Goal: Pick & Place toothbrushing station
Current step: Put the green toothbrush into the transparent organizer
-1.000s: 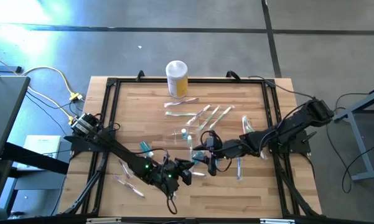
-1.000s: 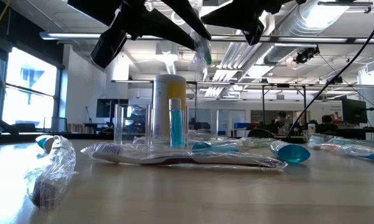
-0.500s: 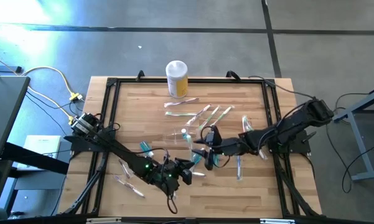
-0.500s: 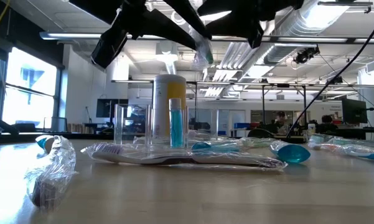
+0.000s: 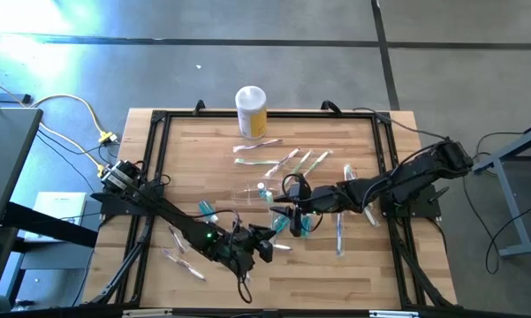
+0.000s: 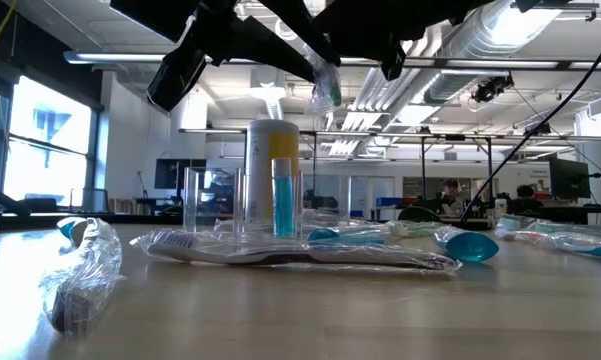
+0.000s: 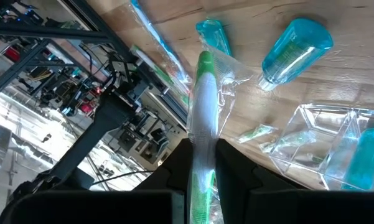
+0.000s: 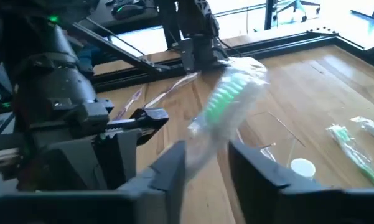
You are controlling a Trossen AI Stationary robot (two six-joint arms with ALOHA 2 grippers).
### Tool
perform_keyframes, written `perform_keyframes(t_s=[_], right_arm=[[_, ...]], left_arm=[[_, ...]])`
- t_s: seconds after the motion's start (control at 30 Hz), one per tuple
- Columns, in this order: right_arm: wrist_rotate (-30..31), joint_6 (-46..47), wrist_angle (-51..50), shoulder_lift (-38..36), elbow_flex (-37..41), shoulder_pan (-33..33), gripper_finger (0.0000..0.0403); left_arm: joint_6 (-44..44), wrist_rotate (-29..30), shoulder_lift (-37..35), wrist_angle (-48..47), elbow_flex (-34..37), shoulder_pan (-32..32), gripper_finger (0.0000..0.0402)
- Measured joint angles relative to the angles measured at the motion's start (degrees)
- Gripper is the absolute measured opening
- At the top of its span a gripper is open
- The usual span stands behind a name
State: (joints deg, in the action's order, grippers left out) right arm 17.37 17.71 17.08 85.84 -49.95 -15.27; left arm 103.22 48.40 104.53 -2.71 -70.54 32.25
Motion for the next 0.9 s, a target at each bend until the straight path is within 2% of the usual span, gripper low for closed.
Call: perform_keyframes(t_s=[0.13, 0.17, 0.43, 0.57, 0.67, 0.73, 0.8, 0.9], right_arm=[[-2.0, -1.2, 0.3, 0.0, 0.0, 0.0, 0.0025], [-2.7, -1.6, 0.4, 0.0, 0.0, 0.0, 0.0017], [-2.6, -3.4, -1.2, 0.1, 0.2, 0.0, 0.001], [-1.6, -3.4, -1.9, 0.0, 0.1, -0.1, 0.0009], [-0.5, -4.5, -2.9, 0.0, 0.1, -0.2, 0.0008], [1.7, -6.3, -4.4, -0.5, 0.1, -0.7, 0.0007], [5.5, -8.4, -4.8, -1.0, 0.1, -1.3, 0.0008], [12.3, -11.5, -6.2, -2.2, 0.0, -2.4, 0.0007]], left_arm=[[-0.5, -0.6, 0.0, -0.4, 0.0, 0.0, 0.0042], [-0.8, -1.0, 0.0, -0.6, 0.0, 0.0, 0.0047], [-7.2, -0.6, 0.0, -1.1, -0.1, 0.0, 0.0125], [-9.6, 2.5, 0.0, -1.6, 0.0, 0.0, 0.0164], [-13.5, 8.1, -0.3, -2.6, 0.0, 0.1, 0.0184], [-20.4, 13.2, -1.0, -3.7, 0.0, 0.1, 0.0192], [-32.5, 17.5, -2.6, -7.6, 0.0, 0.0, 0.0195], [-52.7, 16.9, -7.4, -19.9, 0.0, -1.3, 0.0193]])
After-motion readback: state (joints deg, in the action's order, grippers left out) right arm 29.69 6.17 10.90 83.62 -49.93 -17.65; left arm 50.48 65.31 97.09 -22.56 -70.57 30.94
